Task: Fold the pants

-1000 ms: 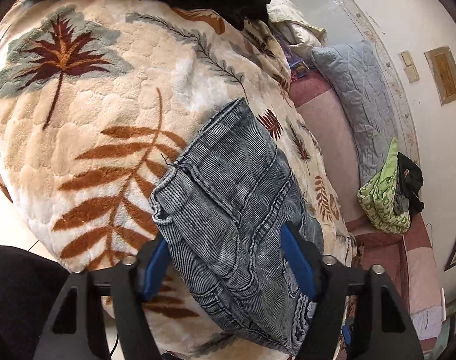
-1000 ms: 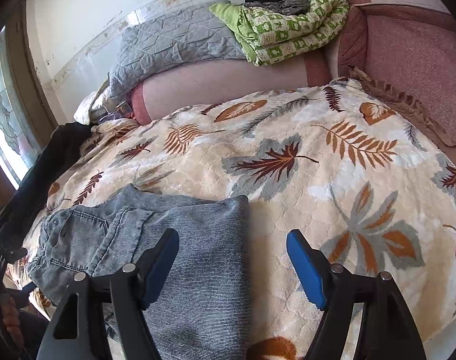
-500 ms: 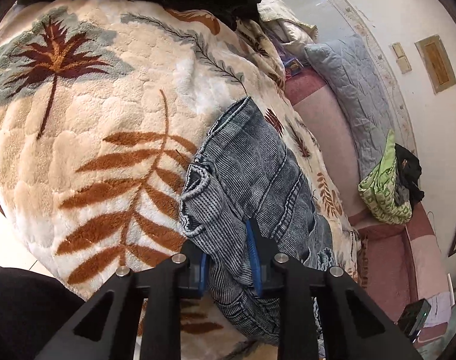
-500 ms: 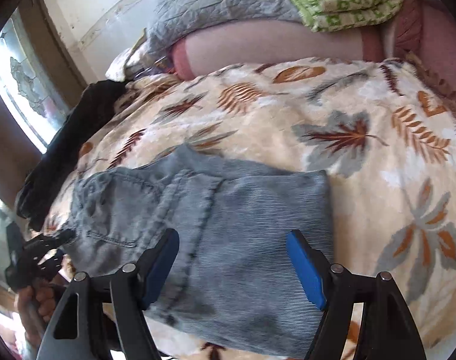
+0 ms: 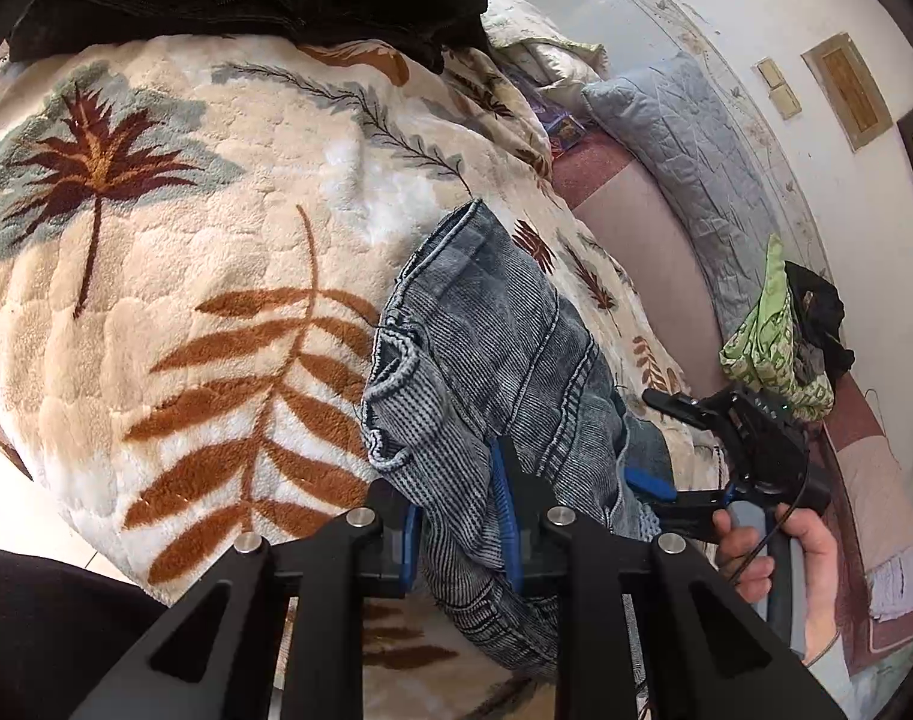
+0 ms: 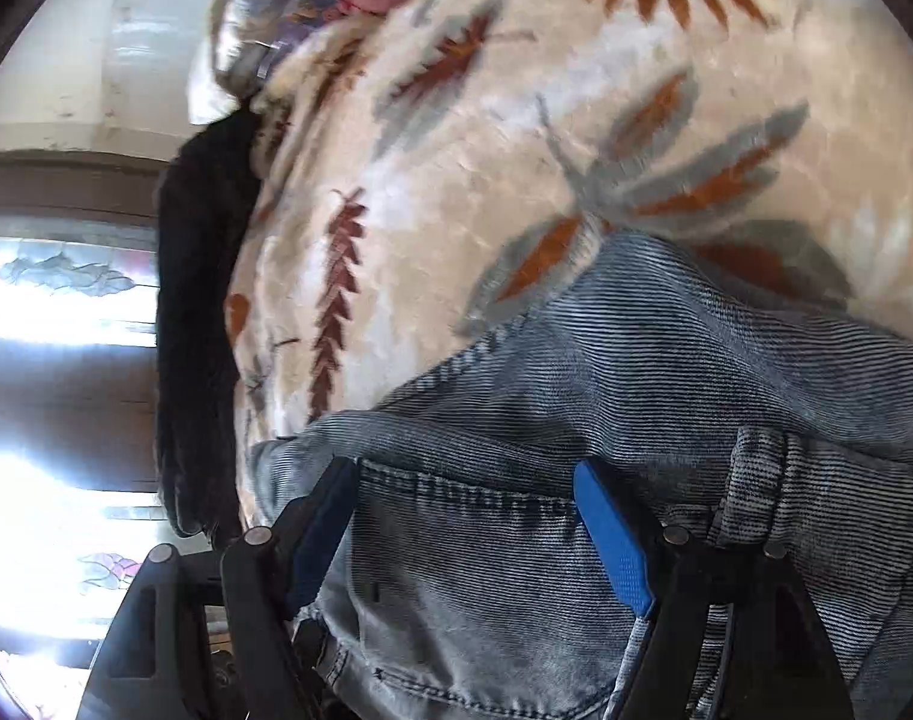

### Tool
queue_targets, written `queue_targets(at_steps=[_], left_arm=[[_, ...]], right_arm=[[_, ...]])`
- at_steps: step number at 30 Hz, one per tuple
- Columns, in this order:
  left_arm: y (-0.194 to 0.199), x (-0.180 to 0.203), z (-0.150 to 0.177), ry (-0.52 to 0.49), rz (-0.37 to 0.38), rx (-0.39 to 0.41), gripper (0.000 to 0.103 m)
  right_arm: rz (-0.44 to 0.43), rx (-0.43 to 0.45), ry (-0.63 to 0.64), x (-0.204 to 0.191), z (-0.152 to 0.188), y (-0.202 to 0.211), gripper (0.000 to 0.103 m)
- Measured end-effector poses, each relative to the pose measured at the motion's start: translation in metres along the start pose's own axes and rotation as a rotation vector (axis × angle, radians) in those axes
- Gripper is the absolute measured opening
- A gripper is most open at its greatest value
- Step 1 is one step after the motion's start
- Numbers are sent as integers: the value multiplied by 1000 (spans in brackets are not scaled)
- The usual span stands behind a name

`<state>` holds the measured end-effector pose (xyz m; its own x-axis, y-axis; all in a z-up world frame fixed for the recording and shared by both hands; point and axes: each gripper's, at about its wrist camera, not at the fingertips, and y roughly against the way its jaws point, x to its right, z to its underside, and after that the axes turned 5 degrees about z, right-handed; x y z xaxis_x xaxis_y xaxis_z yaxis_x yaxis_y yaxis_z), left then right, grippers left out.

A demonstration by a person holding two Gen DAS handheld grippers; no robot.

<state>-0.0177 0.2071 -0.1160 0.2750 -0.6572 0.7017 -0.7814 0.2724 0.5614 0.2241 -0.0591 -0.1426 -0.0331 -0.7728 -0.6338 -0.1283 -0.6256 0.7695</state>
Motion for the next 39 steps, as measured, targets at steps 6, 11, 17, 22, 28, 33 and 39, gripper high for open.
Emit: queue_targets(at_steps=[6, 11, 17, 22, 28, 33, 39], left_arm=[[-2, 4, 2, -10, -16, 7, 23], [0, 12, 5, -59, -45, 26, 23], [3, 27, 6, -111, -72, 54, 22], [4, 46, 7, -160, -100, 74, 22], [12, 78, 5, -245, -123, 96, 21], [12, 98, 9, -310, -156, 105, 21], [12, 89, 10, -283, -168, 102, 20]], right_arm=[[-38, 26, 53, -19, -2, -3, 82], [-87, 18, 78, -19, 1, 9, 82], [-105, 74, 59, 26, 49, 79, 82], [-219, -34, -44, 86, 90, 65, 83], [-310, 5, -60, 96, 96, 70, 82], [-337, 3, -86, 105, 100, 78, 82], [-401, 9, 6, 52, 88, 94, 85]])
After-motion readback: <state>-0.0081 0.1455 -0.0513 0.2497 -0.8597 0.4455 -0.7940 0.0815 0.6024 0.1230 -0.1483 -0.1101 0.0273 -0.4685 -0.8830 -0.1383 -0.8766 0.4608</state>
